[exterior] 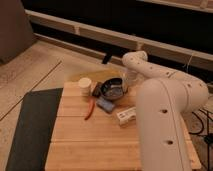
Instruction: Drag the ceramic bowl in a circle
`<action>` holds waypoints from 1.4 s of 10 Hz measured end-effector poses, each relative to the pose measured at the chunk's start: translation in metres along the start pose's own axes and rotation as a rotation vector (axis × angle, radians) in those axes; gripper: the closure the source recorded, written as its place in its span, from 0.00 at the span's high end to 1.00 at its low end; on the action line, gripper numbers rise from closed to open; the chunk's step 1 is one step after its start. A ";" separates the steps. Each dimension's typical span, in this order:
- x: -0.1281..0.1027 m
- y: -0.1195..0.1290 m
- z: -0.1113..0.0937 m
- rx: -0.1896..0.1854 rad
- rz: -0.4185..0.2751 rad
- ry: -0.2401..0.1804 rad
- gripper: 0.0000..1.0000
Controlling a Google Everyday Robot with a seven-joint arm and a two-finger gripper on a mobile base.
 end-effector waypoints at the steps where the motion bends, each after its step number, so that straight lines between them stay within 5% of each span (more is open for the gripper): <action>1: -0.006 -0.024 0.001 0.047 0.039 -0.018 0.00; 3: -0.028 -0.061 0.006 0.120 0.123 -0.060 0.00; 5: -0.048 -0.066 0.014 0.157 0.161 -0.092 0.00; 8: -0.059 -0.037 0.024 0.133 0.117 -0.102 0.00; 10: -0.040 -0.002 0.025 0.091 0.041 -0.069 0.01; 14: -0.008 -0.010 0.030 0.131 0.012 0.003 0.41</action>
